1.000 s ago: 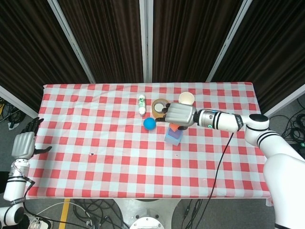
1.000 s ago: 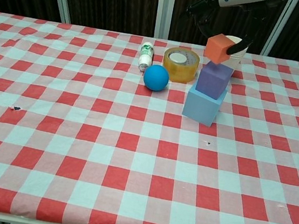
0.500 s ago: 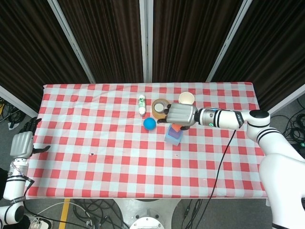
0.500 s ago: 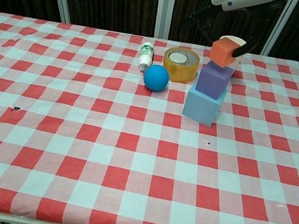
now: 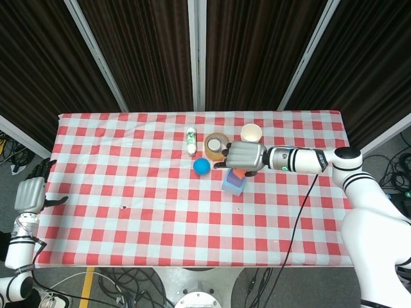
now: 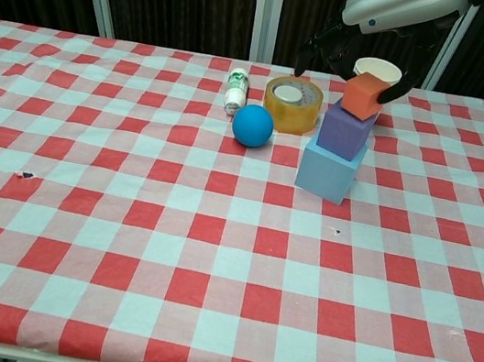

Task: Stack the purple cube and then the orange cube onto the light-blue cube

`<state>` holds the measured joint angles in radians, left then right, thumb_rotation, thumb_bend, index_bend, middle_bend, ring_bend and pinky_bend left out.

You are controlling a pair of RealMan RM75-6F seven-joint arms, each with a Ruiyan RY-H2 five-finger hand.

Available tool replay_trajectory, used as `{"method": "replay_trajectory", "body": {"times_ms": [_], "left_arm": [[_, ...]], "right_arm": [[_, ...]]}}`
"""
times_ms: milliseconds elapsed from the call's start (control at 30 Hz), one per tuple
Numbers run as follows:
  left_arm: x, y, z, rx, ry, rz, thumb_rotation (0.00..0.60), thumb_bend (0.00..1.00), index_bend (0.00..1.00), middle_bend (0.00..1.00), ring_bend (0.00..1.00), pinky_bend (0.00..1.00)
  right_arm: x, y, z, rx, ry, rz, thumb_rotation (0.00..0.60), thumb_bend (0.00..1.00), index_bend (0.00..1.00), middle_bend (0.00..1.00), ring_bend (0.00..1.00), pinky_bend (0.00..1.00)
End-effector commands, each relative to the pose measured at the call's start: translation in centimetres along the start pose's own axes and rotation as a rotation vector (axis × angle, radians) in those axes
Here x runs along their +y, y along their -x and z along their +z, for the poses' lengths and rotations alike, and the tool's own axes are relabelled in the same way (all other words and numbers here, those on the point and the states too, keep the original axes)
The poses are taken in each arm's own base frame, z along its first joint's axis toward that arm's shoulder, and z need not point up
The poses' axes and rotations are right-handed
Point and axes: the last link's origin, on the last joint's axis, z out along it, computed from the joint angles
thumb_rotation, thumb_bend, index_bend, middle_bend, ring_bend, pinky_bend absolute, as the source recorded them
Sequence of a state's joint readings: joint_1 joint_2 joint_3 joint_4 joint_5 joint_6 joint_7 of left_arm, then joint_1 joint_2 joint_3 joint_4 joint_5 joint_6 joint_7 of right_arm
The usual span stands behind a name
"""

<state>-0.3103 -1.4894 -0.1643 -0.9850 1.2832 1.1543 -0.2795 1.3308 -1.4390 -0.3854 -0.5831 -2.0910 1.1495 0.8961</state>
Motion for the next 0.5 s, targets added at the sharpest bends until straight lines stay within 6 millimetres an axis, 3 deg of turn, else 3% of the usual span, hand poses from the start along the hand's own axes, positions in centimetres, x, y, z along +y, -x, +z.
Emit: {"method": "replay_trajectory", "body": {"times_ms": [33,500], "left_arm": [[-0.01,0.02,0.01,0.000,-0.001,-0.001,0.600,0.11,0.17,0.17,0.13,0.25],[-0.33,0.14,0.07,-0.003,-0.007,-0.009,0.600,0.11,0.17,0.17,0.13,0.25]], "right_arm": [[-0.04,0.05,0.18,0.001,-0.005,0.001,0.600,0.19,0.17,0.49,0.26,0.33],[0.23,0.22,1.04,-0.007,0.002,0.001,0.600,0.19,0.17,0.49,0.26,0.34]]}}
